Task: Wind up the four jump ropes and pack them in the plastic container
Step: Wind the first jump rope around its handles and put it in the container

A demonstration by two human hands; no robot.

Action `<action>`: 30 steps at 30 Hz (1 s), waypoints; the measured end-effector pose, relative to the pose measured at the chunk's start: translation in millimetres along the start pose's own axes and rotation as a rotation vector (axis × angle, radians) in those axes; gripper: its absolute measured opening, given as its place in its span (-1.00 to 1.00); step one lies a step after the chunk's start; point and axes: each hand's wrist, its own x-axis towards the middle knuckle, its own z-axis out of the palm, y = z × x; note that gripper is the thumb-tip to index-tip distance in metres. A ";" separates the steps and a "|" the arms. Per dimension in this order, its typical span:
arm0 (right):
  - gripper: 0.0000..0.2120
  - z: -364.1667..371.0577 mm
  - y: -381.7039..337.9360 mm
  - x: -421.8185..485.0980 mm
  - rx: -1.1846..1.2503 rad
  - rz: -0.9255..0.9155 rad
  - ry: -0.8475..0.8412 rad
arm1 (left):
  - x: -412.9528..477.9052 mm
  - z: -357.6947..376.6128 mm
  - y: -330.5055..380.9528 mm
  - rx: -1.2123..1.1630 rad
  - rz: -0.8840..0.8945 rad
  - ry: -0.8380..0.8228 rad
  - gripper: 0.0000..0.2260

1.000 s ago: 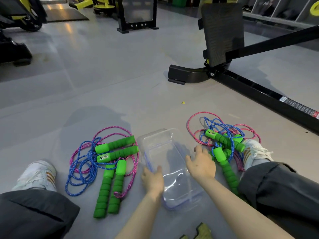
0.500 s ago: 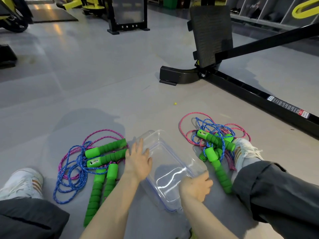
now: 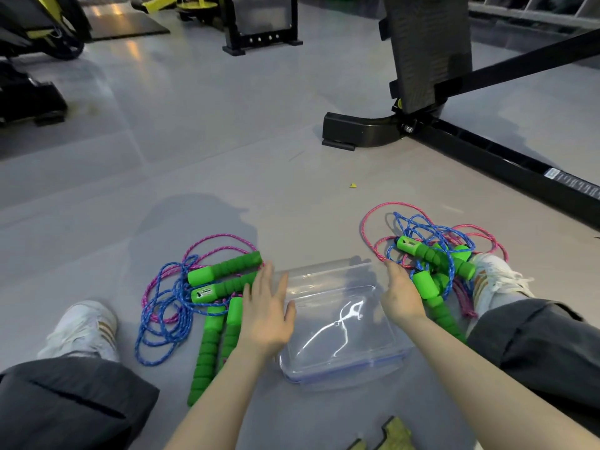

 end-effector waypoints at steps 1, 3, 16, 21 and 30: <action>-0.39 0.2 -0.7 1.2 -0.015 -0.006 -0.007 | -0.8 1.9 2.7 0.017 0.007 -0.038 -0.34; -0.36 2.4 -1.1 1.5 -0.072 0.005 -0.012 | -1.5 6.5 7.2 0.023 -0.053 -0.136 -0.28; -0.34 24.1 -65.6 -1.0 -0.537 -0.274 -0.024 | 10.0 -22.8 -17.2 -0.040 -0.066 0.128 -0.36; -0.42 62.0 -127.0 0.8 -0.503 -0.474 -0.247 | 24.9 -43.7 -63.0 0.159 -0.194 -0.079 -0.50; -0.50 83.5 -149.7 25.4 -0.464 -0.532 -0.337 | 80.1 -30.8 -97.4 0.252 -0.190 -0.398 -0.07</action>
